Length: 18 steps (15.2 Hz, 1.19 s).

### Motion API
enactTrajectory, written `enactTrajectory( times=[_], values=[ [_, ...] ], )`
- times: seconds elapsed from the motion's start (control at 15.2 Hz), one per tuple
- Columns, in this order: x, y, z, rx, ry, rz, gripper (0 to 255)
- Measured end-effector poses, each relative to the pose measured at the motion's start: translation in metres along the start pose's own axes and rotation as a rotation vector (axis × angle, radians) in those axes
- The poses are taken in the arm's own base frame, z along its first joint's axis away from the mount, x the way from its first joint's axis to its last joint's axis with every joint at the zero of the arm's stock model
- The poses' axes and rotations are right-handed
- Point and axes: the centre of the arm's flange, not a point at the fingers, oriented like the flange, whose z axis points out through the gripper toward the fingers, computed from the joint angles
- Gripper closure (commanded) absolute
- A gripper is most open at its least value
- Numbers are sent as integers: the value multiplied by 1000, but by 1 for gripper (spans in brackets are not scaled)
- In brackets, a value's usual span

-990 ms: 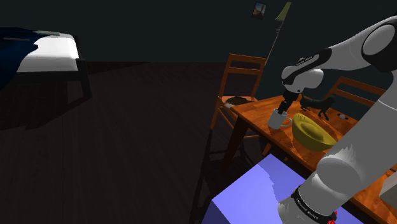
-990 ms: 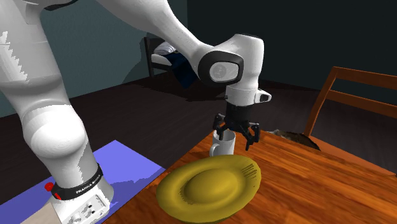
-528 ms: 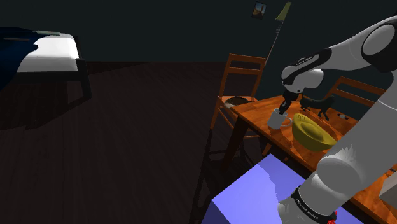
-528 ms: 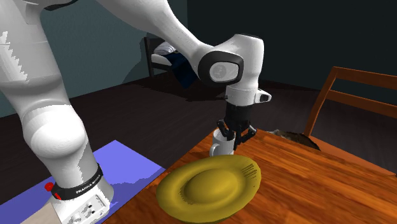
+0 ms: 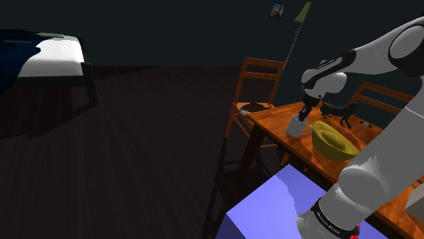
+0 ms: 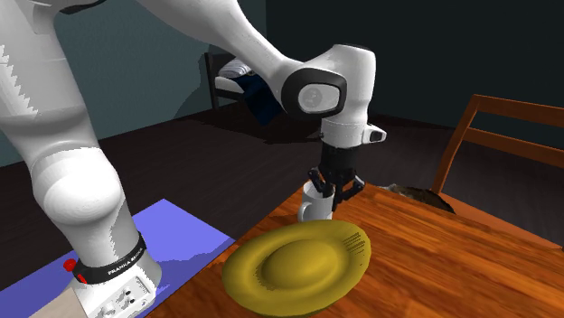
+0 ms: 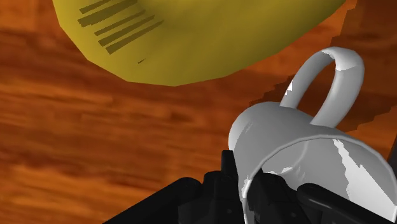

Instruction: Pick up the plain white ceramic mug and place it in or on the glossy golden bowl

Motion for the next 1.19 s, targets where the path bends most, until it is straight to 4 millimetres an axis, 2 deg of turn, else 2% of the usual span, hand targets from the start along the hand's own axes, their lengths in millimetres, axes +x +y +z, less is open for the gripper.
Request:
enactTrajectory(
  times=[1.19],
  values=[
    [-3, -1, -93, 0, 0, 0, 255]
  ],
)
